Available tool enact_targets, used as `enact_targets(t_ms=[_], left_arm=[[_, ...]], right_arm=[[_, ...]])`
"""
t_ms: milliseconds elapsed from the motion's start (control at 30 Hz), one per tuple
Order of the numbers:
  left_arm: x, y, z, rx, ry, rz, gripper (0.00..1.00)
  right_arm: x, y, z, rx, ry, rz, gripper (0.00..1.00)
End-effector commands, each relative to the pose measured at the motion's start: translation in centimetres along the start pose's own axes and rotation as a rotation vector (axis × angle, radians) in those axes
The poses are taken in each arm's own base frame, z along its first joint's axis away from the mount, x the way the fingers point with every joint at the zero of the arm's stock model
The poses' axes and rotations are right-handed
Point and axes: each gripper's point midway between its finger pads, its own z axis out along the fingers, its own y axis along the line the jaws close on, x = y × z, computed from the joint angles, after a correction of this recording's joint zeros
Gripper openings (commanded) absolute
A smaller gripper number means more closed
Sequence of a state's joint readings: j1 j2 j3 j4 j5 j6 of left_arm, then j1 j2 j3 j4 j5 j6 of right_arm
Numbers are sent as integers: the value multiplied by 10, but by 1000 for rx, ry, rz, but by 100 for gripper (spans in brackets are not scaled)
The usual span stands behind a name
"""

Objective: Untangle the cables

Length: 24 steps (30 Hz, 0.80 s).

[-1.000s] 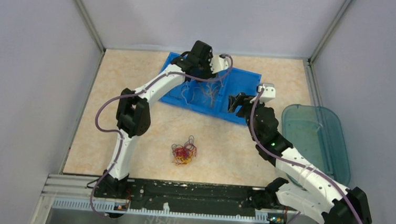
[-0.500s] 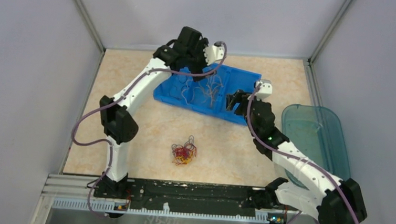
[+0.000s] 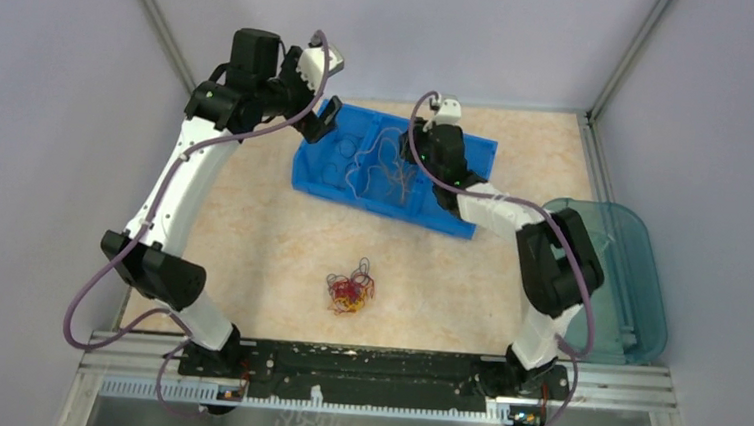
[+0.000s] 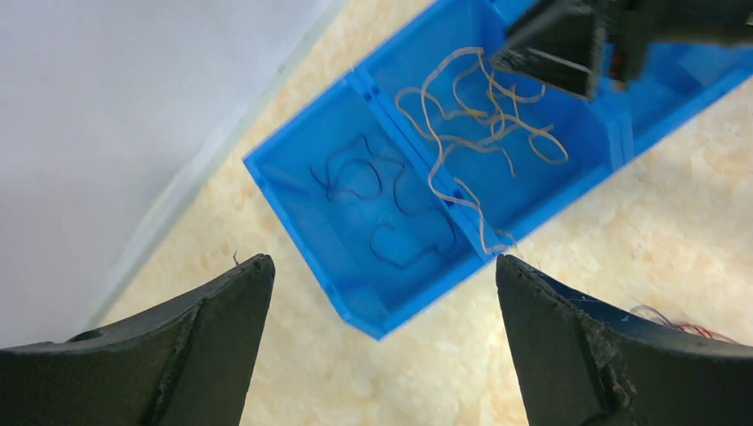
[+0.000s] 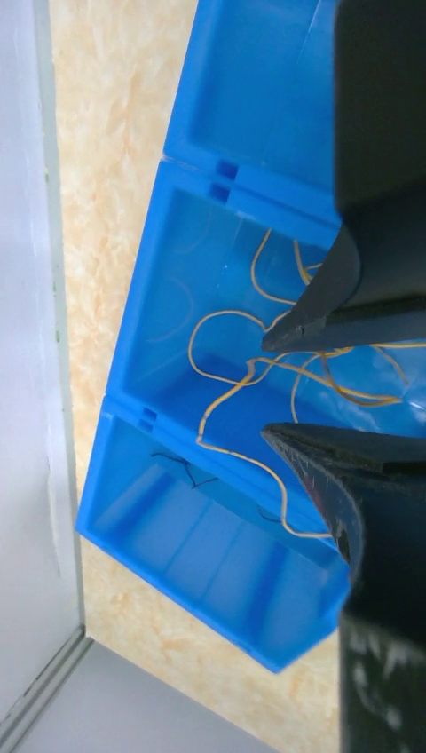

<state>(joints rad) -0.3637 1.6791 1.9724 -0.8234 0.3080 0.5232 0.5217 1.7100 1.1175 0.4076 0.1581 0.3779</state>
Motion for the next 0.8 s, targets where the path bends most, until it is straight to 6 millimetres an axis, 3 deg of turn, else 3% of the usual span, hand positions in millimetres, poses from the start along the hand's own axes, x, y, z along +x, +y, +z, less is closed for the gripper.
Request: enact_targets(t_ms=[0,100,267,600,667,767], left_arm=[[21,-15,-17,30,30,-109,100],[23,-15,-28,19,20,-132,100],[16,-14,-40,-3,-15,-137,100],[8,-11,-54,-44,-51,-136,100],[5,-12,-60,-48,-63,-134,100],[5,-12,-62,-52,-66,-128,100]], right_arm=[[-10,11,35,-42,-23,-14,31],[9,12,48,-50,19,-9,18],[40,8,64,-9,103,-53,10],[85,17,83,30,219,-187,8],[85,20,83,30,225,-183,8],[50,33,73,-1,162,-171,10]])
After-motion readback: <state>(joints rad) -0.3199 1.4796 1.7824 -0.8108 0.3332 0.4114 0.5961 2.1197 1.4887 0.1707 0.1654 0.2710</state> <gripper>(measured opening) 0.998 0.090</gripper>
